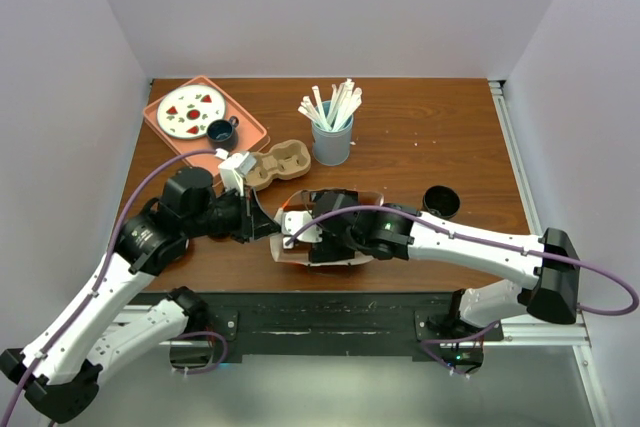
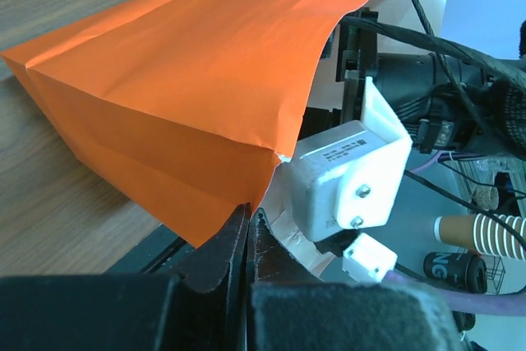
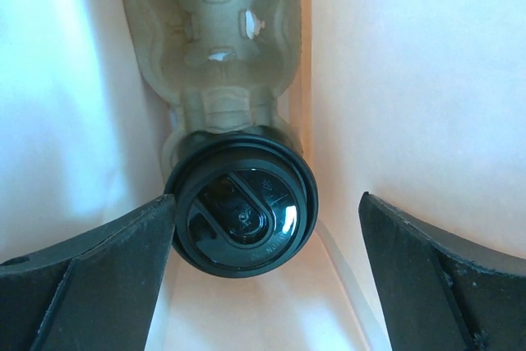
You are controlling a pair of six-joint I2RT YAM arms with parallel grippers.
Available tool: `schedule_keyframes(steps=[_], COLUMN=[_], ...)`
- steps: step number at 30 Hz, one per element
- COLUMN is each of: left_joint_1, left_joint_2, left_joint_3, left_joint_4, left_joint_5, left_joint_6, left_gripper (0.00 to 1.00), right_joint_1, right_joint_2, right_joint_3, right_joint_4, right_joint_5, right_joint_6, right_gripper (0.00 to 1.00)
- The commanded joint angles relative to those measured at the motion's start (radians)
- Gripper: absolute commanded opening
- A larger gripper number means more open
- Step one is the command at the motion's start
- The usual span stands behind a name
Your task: Pack the takeout coffee
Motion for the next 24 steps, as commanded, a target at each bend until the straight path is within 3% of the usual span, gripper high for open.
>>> schedule_keyframes(steps=[1,12,24], left_joint_1=[-0.007,-0.007,-0.005], left_joint_2=[0.007,0.078,0.147], left_joint_3=[0.054,0.123,0.198], left_joint_4=[-0.022,-0.052,-0.112], left_joint_5=[-0.015,-0.047,-0.09], left_joint_6=[-0.032,-0.017,0.046], left_gripper=[0.04,0.08,0.26], right_joint_1=[0.001,-0.006,-0.038], right_joint_2=[-0.032,-0.032,-0.025], right_joint_3=[0.072,0.14,0.21], right_joint_4=[-0.031,-0.067,-0.065], right_joint_5=[-0.019,-0.034,-0.083], right_joint_6=[0.033,0.073,0.119], right_gripper=[0.95,0.83,0.72])
